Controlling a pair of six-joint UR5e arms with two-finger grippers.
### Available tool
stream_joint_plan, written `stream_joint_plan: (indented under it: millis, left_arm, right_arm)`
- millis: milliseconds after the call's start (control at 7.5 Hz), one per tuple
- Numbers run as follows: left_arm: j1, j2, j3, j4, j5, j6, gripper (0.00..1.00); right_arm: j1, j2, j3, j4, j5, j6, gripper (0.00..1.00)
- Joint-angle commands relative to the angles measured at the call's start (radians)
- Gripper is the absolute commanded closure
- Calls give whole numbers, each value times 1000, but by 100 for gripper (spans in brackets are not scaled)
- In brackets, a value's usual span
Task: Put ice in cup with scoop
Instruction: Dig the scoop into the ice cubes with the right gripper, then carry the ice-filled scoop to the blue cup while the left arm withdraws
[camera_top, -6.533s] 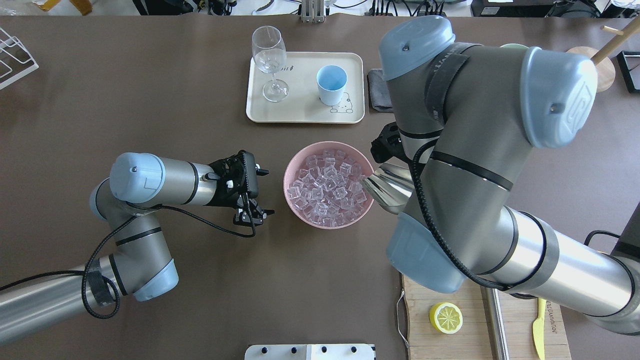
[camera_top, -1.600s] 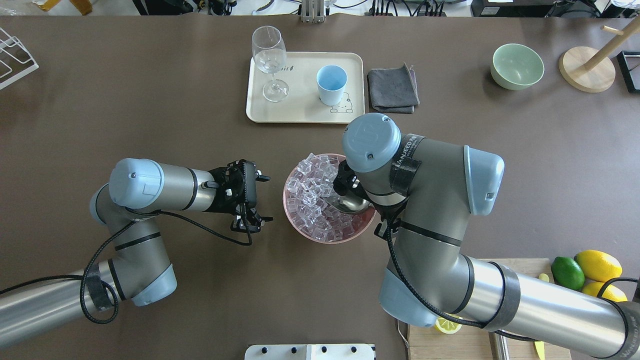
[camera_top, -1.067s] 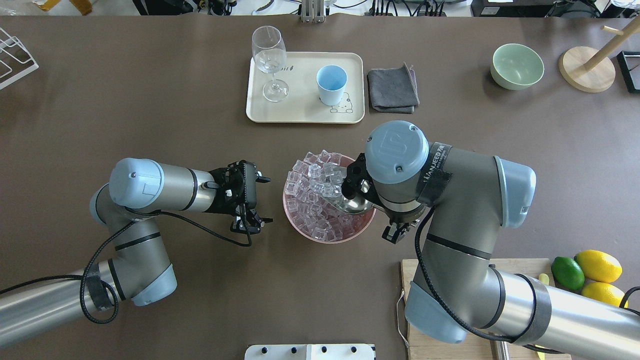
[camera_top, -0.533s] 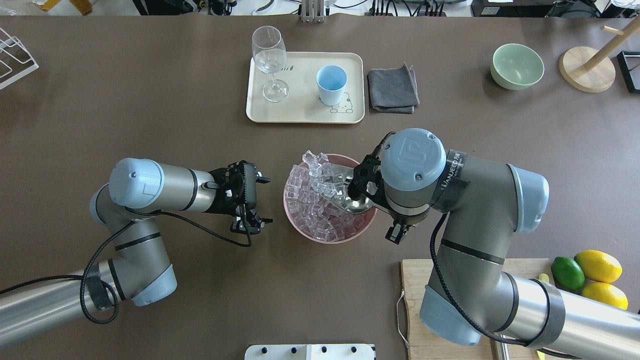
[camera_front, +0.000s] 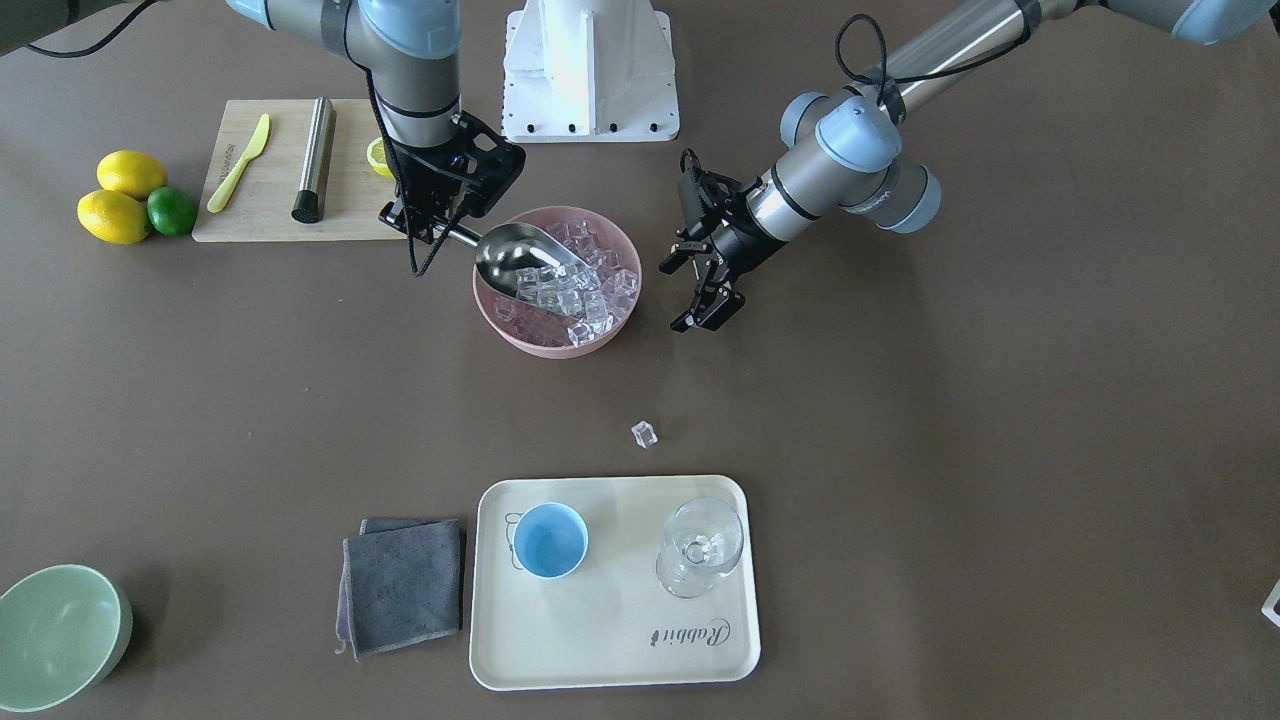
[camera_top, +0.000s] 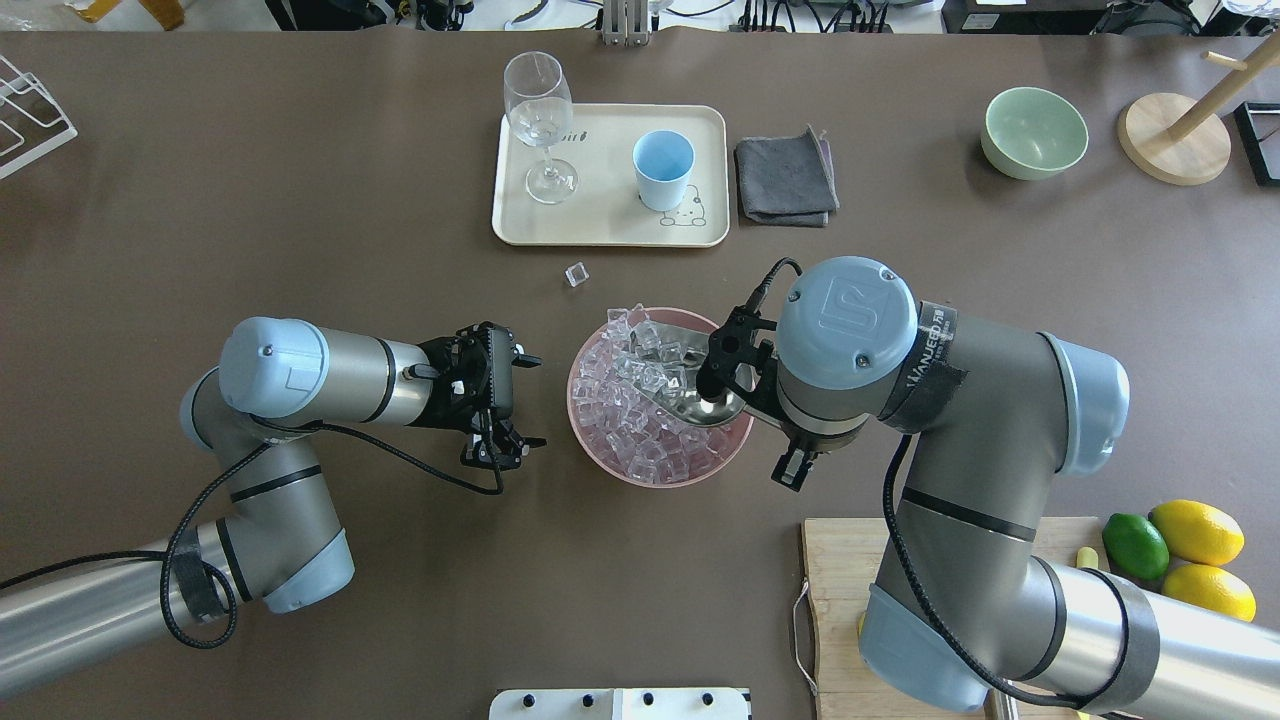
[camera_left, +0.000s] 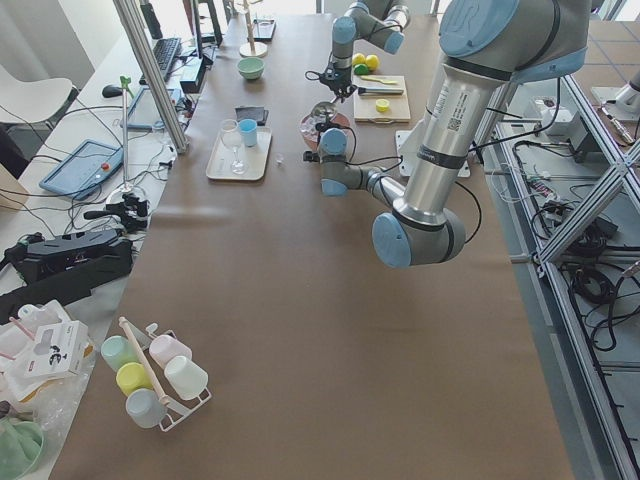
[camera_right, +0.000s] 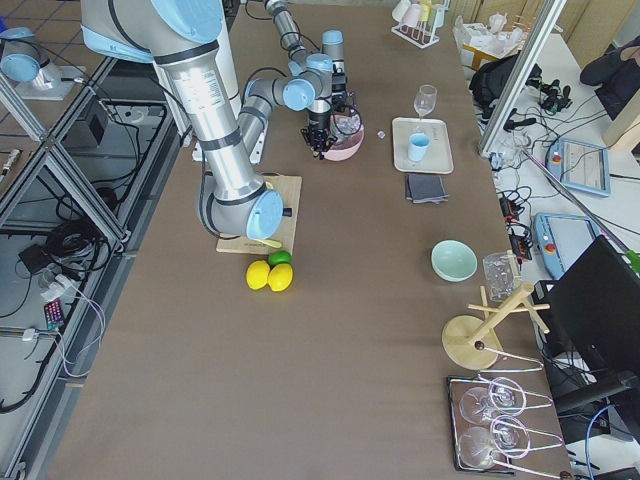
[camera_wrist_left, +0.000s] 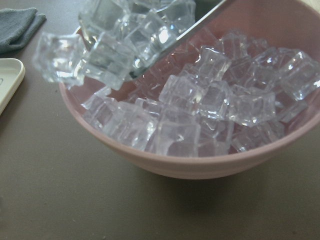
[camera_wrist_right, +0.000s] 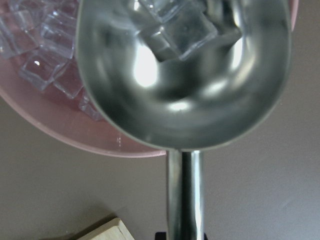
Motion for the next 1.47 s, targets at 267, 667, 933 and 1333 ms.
stream_joint_plan:
  millis: [267, 667, 933, 1333]
  left_arm:
    - [3, 0, 0, 0, 0, 0, 1]
    - [5, 0, -2, -2, 0, 0, 1]
    - [5, 6, -2, -11, 0, 2, 1]
    - [5, 9, -2, -17, -2, 12, 1]
  right_arm:
    - [-26, -69, 86, 36, -26, 14, 100]
    - [-26, -113, 116, 128, -25, 26, 100]
    - [-26, -193, 107, 340, -20, 98, 100]
    - [-25, -198, 106, 402, -20, 161, 100]
